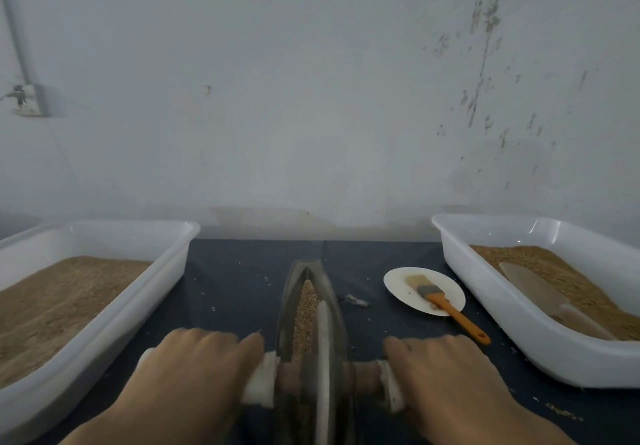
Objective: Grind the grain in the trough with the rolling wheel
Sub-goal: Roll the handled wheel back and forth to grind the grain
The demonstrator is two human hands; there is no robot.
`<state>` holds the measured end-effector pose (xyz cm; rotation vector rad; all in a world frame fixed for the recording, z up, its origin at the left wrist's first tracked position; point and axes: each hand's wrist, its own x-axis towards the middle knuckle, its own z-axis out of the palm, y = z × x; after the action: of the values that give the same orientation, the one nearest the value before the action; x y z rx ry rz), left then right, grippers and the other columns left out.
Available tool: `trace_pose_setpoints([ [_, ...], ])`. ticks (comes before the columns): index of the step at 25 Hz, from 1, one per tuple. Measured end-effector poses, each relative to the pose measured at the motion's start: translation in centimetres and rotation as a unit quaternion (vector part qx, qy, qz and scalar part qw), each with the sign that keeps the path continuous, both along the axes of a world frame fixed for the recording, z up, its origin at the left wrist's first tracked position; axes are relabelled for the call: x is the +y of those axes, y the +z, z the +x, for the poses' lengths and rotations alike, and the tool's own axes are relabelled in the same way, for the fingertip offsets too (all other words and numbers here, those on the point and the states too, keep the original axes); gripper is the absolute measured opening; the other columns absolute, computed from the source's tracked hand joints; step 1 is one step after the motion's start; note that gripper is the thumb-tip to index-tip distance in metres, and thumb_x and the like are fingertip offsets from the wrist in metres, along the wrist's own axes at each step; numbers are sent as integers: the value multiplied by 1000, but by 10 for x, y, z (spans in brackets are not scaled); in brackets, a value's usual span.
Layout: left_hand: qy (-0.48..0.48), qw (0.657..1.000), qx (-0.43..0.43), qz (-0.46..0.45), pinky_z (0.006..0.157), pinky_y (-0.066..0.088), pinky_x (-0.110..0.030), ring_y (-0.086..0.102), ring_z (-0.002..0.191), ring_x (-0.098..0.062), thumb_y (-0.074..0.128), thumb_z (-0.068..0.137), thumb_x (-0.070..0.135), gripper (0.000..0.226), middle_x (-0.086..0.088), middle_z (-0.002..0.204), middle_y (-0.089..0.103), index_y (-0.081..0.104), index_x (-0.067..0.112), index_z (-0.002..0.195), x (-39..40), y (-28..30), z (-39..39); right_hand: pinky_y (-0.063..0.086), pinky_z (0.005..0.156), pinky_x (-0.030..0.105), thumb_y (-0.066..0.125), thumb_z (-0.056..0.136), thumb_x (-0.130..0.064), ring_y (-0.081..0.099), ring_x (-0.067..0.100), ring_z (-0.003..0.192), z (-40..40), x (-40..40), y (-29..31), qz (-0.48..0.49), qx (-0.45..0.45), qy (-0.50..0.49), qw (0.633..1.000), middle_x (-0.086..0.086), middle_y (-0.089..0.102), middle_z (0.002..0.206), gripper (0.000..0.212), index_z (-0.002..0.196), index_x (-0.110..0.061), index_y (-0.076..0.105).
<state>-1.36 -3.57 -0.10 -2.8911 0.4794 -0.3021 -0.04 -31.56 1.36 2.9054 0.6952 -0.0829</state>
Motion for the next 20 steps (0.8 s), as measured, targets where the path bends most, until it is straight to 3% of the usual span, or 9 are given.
trace_pose_setpoints([
  [5, 49, 997, -47, -44, 62, 33, -28, 52, 72, -9, 51, 82, 49, 22, 15, 77, 46, 32, 37, 85, -3, -13, 39, 46, 75, 36, 61, 86, -25, 60, 25, 89, 39, 18, -8, 29, -139, 14, 990, 3, 63, 103, 27, 109, -20, 47],
  [8, 79, 988, -121, -47, 56, 34, -26, 51, 64, -8, 58, 81, 47, 26, 13, 75, 51, 36, 35, 83, -6, -18, 80, 42, 71, 36, 64, 85, -20, 62, 27, 89, 92, 30, -6, 33, -197, -17, 980, 5, 65, 101, 26, 106, -18, 50],
  [10, 86, 987, -130, -31, 56, 32, -29, 58, 70, -13, 58, 81, 47, 27, 10, 80, 57, 35, 33, 83, -9, -8, 94, 40, 70, 37, 63, 85, -21, 63, 28, 88, 109, 33, -5, 40, -213, -29, 976, 6, 66, 100, 24, 105, -18, 51],
  [13, 77, 992, -98, -24, 62, 33, -29, 54, 74, -12, 58, 82, 48, 28, 11, 87, 58, 35, 33, 88, -12, 1, 82, 46, 71, 36, 65, 84, -29, 61, 23, 82, 87, 25, -14, 58, -179, -23, 982, 3, 65, 96, 25, 102, -22, 49],
  [17, 52, 998, -25, -33, 66, 30, -28, 41, 72, -7, 54, 82, 52, 31, 16, 80, 43, 26, 41, 86, -9, -1, 16, 38, 65, 35, 60, 84, -33, 54, 20, 75, 27, 4, -12, 29, -87, 26, 995, -4, 55, 86, 24, 100, -26, 44],
  [20, 56, 997, 48, -39, 69, 30, -28, 43, 76, -5, 49, 81, 60, 32, 17, 80, 41, 20, 46, 83, -6, 8, -13, 39, 75, 38, 56, 87, -28, 57, 25, 95, 16, 4, -1, -27, -20, 17, 999, 0, 58, 105, 28, 111, -23, 42],
])
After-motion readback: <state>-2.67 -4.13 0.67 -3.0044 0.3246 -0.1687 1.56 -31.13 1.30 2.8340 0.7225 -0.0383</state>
